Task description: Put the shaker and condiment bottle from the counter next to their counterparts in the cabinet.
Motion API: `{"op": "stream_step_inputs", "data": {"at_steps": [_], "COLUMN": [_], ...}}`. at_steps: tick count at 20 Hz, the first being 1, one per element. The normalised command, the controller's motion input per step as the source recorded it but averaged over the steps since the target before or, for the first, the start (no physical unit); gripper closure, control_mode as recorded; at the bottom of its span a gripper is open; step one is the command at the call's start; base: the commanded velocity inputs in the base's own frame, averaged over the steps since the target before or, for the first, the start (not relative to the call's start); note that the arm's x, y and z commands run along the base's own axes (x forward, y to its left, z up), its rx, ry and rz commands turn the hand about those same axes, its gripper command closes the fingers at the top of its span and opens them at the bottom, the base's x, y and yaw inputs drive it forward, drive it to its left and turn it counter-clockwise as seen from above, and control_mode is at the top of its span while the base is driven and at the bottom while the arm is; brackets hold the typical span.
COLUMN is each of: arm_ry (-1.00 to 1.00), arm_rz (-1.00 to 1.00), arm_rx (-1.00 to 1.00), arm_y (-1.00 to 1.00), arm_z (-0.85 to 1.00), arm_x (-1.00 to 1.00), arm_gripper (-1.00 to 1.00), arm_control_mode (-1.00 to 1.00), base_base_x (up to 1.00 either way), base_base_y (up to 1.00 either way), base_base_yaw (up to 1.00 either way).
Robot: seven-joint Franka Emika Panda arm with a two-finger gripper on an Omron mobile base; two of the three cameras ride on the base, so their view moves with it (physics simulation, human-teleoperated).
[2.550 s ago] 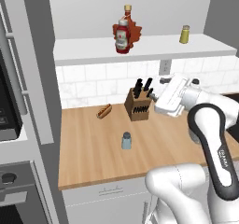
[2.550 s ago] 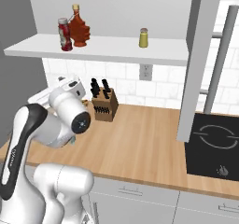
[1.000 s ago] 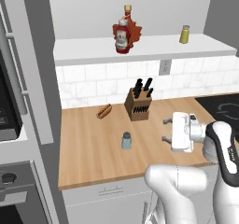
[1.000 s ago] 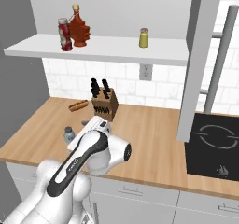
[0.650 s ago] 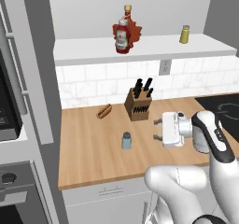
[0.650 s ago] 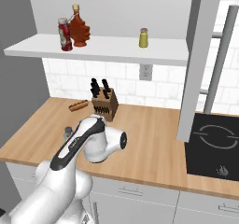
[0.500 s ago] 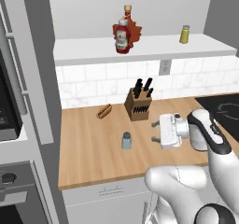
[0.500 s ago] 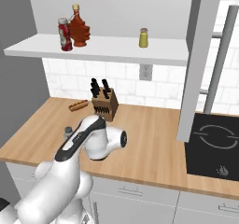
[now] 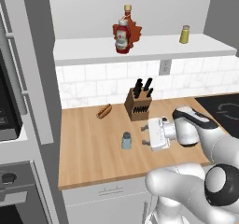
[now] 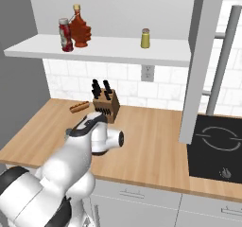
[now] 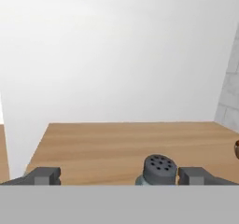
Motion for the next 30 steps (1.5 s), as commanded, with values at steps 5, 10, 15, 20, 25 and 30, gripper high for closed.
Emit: {"op": "stream_step_inputs", "data": {"at_steps": [5, 10, 15, 20, 25, 30], "arm_ry": [0.0, 0.0, 0.0, 0.0, 0.0, 0.0], "arm_rz": [0.0, 0.0, 0.0, 0.0, 0.0, 0.0], "arm_rx": [0.0, 0.0, 0.0, 0.0, 0.0, 0.0], "arm_y": [0.31, 0.11, 0.21, 0.02, 0.0, 0.23], "arm_z": [-0.47, -0.35, -0.27, -0.18, -0.19, -0.26], "arm_x": [0.22, 0.2, 0.14, 0.3, 0.37, 0.13], "arm_gripper": [-1.0, -1.0, -1.0, -1.0, -1.0, 1.0], "arm_control_mode": [-1.0, -1.0, -1.0, -1.0, -1.0, -1.0], "base_base_x": [0.0, 0.0, 0.0, 0.0, 0.0, 0.0], "base_base_y": [0.0, 0.0, 0.0, 0.0, 0.0, 0.0], "base_base_yaw": [0.0, 0.0, 0.0, 0.0, 0.0, 0.0]}}
